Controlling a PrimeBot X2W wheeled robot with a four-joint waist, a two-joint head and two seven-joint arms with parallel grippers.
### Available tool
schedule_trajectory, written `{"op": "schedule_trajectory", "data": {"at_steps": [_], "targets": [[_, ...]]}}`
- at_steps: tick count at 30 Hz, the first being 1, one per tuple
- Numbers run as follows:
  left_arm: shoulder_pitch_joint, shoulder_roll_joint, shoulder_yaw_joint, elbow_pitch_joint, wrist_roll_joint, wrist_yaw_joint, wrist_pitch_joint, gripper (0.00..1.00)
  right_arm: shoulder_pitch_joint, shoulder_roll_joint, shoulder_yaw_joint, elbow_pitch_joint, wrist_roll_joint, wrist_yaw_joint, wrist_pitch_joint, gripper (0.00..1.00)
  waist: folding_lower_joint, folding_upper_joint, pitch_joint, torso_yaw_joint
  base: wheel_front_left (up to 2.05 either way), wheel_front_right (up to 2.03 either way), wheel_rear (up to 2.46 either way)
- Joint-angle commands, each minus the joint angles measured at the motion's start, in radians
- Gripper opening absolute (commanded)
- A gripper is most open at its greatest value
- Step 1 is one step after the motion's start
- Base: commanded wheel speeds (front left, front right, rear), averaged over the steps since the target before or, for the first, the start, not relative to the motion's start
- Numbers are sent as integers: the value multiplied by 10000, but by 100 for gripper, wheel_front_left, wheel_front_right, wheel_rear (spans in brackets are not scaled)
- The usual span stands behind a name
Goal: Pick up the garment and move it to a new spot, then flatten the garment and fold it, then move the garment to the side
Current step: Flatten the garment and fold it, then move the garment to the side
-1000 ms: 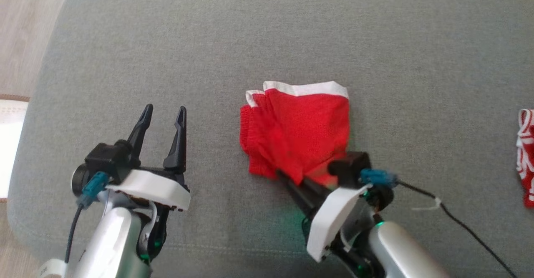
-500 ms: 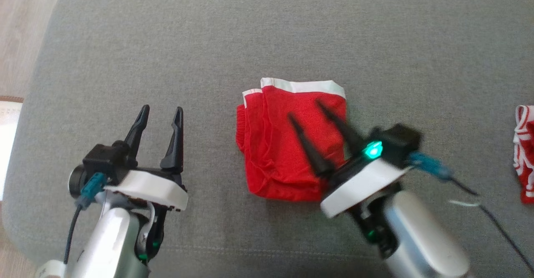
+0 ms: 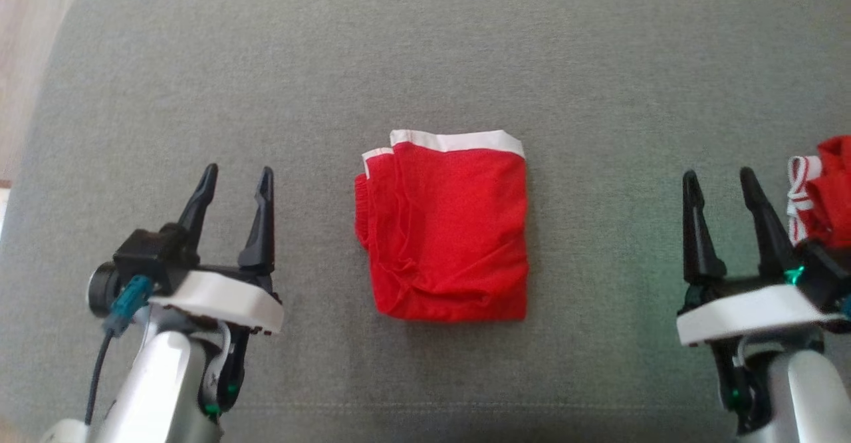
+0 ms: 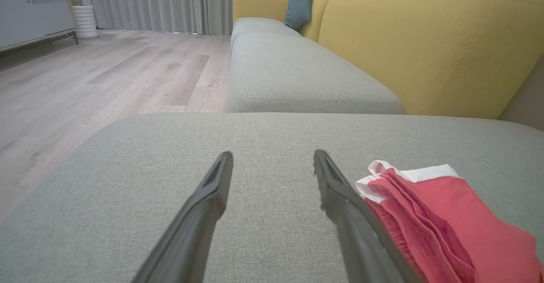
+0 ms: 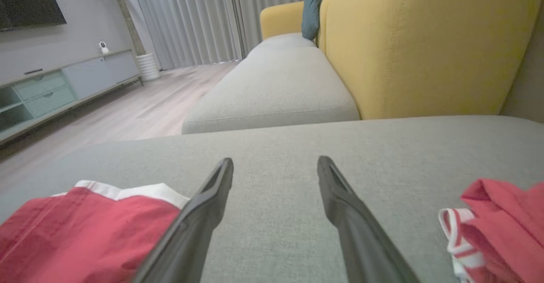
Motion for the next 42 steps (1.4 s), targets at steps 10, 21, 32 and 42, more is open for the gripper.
{"op": "schedule_trajectory", "data": {"at_steps": [10, 21, 32, 42], "targets": [[536, 422, 489, -585, -120, 233, 223, 100, 439, 48, 473, -543, 244, -7, 226, 100, 0, 0, -966, -418, 0, 0, 0], [1514, 496, 349, -698, -128, 551, 522, 100, 1362, 50, 429, -548, 435, -7, 451, 100, 0, 0, -2120, -550, 0, 0, 0], [1841, 496, 255, -906, -146, 745, 555, 100, 1704, 50, 185, -731, 407, -7, 628, 100, 0, 0, -2324, -454, 0, 0, 0], [1772, 571, 225, -914, -108, 844, 510, 100, 1633, 50, 178, -758, 400, -7, 666, 100, 0, 0, -2286, -427, 0, 0, 0]]}}
